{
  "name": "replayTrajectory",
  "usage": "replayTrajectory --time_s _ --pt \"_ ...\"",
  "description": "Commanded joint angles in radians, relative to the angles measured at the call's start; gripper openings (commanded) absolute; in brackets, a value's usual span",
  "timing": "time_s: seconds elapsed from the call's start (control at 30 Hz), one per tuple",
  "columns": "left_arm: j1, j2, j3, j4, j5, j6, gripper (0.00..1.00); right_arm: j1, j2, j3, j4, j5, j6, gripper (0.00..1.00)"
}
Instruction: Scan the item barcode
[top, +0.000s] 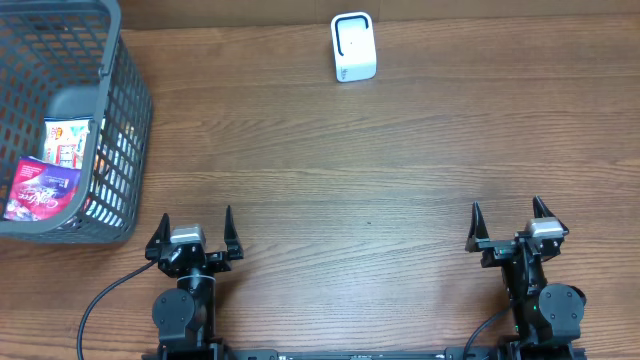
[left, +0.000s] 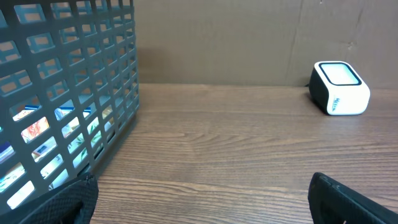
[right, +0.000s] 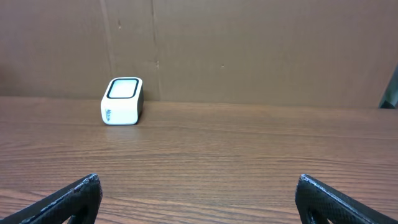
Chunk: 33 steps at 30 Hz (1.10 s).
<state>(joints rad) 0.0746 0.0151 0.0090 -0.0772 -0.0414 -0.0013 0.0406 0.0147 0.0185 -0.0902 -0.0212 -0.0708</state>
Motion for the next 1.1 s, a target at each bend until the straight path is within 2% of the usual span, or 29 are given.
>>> replayTrajectory --time_s 0.0,1.0,1.07 --pt "0.010 -0.011 -0.004 0.003 -0.006 -0.021 1.00 0.002 -0.012 -0.010 0.006 0.005 -0.002 1.00" --pt "0.010 -0.011 -0.004 0.003 -0.006 -0.021 1.00 0.002 -0.012 -0.010 0.006 0.005 -0.002 1.00" --pt "0.010 -0.011 -0.004 0.008 0.034 -0.065 1.00 0.001 -0.012 -0.010 0.006 0.005 -0.002 1.00"
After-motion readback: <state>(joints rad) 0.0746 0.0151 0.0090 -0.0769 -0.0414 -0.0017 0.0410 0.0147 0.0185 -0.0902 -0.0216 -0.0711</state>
